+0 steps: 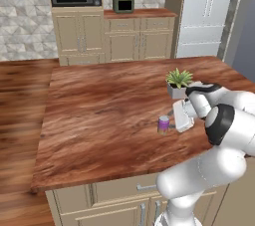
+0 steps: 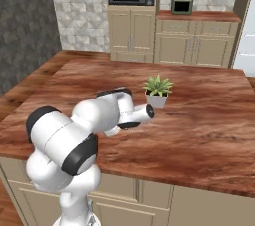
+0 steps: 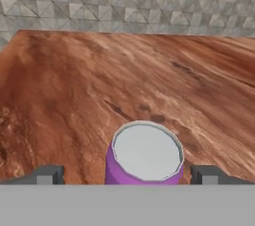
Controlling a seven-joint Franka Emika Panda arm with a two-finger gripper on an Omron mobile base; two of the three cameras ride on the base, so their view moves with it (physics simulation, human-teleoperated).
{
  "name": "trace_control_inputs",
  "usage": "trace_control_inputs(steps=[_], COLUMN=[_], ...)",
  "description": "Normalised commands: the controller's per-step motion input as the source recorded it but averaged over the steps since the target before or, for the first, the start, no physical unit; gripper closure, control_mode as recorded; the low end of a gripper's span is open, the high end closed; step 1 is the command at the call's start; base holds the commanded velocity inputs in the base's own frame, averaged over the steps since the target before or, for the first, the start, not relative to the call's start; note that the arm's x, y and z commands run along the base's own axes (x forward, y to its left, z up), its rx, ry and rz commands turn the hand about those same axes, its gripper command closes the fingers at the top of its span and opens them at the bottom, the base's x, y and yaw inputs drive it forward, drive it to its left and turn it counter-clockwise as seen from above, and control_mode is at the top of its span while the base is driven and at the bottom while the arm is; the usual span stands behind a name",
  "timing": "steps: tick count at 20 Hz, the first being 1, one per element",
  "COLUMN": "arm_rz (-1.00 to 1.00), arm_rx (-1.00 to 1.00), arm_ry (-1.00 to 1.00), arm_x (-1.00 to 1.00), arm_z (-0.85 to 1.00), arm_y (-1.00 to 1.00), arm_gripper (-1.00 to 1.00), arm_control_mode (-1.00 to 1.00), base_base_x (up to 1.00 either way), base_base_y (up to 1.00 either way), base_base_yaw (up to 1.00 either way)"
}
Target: Pick the can from the counter and place it in the open cabinet.
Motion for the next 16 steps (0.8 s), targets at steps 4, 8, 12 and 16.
trace_control_inputs(steps=[4, 8, 12, 16], arm_rz=[0.01, 0.03, 0.05, 0.03], arm_rx=[0.0, 0.0, 0.0, 0.0], arm_ry=[0.01, 0.0, 0.0, 0.0], arm_x=[0.16, 0.01, 0.0, 0.0], arm_z=[-0.03, -0.08, -0.08, -0.05], arm_y=[0.0, 0.03, 0.12, 0.18], arm_gripper=[-1.0, -1.0, -1.0, -1.0], arm_control_mode=[-1.0, -1.0, -1.0, -1.0], base_base_x=[0.0, 0.0, 0.0, 0.0], base_base_y=[0.0, 0.0, 0.0, 0.0], base_base_yaw=[0.0, 0.0, 0.0, 0.0])
